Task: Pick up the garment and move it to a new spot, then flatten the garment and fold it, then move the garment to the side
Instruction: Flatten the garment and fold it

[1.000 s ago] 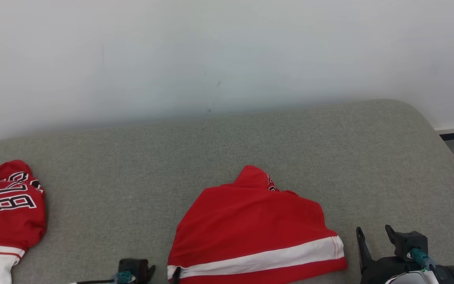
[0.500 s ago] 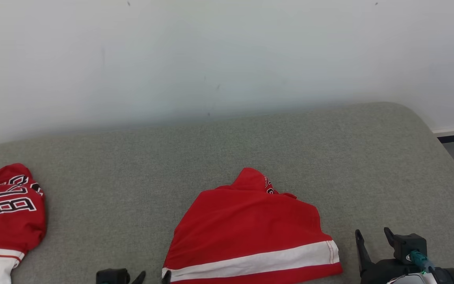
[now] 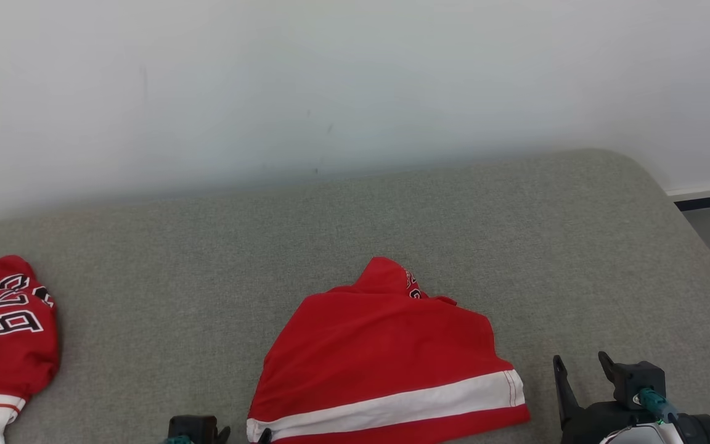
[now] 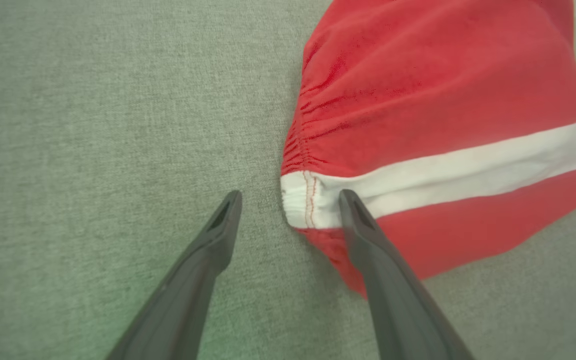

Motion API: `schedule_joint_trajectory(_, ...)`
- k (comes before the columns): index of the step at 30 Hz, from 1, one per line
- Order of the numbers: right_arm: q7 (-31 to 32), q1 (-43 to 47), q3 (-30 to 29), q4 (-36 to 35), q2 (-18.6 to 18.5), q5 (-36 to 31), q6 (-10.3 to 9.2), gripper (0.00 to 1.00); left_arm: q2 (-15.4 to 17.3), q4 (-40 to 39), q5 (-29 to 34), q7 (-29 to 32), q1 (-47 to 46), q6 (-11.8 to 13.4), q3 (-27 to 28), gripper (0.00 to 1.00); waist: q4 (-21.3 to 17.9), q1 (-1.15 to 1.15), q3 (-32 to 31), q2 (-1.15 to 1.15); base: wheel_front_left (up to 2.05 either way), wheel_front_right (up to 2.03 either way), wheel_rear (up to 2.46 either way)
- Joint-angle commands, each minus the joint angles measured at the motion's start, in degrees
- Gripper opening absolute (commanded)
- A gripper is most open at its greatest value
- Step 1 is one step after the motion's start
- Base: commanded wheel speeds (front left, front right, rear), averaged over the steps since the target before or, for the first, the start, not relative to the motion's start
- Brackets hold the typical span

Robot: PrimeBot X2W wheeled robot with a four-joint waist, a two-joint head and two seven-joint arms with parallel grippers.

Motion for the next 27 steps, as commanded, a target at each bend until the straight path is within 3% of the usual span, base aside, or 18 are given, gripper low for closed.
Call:
schedule_joint_trajectory(1,-0.2,-0.1,-0.1,-0.1,0.0,0.0,0.06,1.00,-0.2,0.6,0.6,0.2,-0.6,0.0,-0.3,1.00,-0.1,0.00,0.1,0.00,0.00,0.00,0.00)
schedule_joint_trajectory(8,0.0,0.2,-0.3,-0.2,0.0,0.1,0.06,1.00,-0.1,2.0,-0.3,-1.0,-1.7,-0.1,0.5,1.00,-0.1,0.00,0.3,0.00,0.00,0.00,0.00)
schedule_joint_trajectory(14,0.0,0.4,-0.6,-0.3,0.0,0.1,0.06,1.00,3.0,-2.6,-1.9,0.0,0.7,-2.3,1.2,1.00,0.2,0.00,0.1,0.00,0.00,0.00,0.00)
schedule_joint_trajectory(18,0.0,0.6,-0.8,-0.4,0.0,0.1,0.06,1.00,5.0,-5.3,-1.6,1.0,1.7,-1.1,1.4,1.00,0.7,0.00,0.1,0.00,0.00,0.00,0.00)
schedule_joint_trajectory(27,0.4,-0.5,0.5,-0.4,0.0,0.4,0.06,1.00,2.7,-3.4,-1.6,2.2,0.2,-0.6,-0.1,1.00,0.5,0.00,0.7,0.00,0.00,0.00,0.00)
